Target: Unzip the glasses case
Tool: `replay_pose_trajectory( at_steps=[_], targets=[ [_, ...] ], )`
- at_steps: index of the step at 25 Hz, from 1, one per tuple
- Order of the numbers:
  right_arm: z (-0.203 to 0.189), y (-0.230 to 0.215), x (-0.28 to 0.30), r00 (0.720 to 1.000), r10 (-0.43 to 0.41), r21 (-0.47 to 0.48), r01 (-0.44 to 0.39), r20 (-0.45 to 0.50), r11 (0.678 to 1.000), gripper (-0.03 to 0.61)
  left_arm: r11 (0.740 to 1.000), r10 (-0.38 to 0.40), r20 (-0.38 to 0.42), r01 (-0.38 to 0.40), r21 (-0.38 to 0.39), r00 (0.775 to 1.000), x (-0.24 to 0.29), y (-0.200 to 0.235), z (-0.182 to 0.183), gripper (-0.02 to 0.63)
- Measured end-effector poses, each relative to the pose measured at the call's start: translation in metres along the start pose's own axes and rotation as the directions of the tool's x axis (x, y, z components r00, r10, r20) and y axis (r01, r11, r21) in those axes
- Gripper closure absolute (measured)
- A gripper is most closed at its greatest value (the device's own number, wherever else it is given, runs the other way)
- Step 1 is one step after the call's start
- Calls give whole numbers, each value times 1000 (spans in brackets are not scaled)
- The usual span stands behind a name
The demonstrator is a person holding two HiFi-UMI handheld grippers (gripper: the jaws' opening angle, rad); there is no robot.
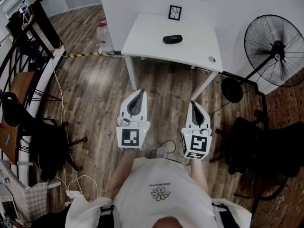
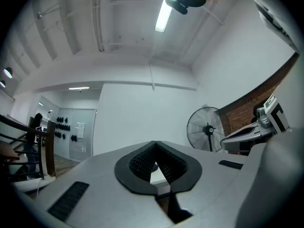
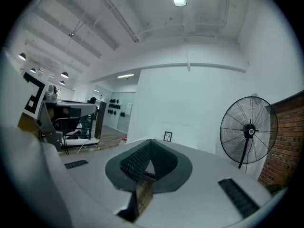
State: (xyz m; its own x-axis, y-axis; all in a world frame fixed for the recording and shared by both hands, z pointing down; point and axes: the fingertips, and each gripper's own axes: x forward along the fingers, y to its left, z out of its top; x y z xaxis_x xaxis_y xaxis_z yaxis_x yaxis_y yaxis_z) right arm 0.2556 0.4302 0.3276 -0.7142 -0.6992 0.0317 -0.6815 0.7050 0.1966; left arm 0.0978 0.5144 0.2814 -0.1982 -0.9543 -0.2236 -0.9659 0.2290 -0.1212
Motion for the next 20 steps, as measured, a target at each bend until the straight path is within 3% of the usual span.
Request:
replay_pose_trajectory(
  at_steps=[8, 14, 20],
  targets=[
    [-6, -8, 14, 999, 39, 5, -39, -12, 999, 572, 1000, 15, -24, -16, -12, 1000, 12, -8, -9, 602],
    [-1, -18, 31, 999, 48, 25, -48, 26, 999, 572, 999, 27, -69, -25, 29, 997, 25, -2, -21, 603],
    [-9, -27, 45, 995, 92, 15, -93, 31, 996, 571, 997, 68, -11, -68, -29, 998, 46, -4, -18, 603]
  ],
)
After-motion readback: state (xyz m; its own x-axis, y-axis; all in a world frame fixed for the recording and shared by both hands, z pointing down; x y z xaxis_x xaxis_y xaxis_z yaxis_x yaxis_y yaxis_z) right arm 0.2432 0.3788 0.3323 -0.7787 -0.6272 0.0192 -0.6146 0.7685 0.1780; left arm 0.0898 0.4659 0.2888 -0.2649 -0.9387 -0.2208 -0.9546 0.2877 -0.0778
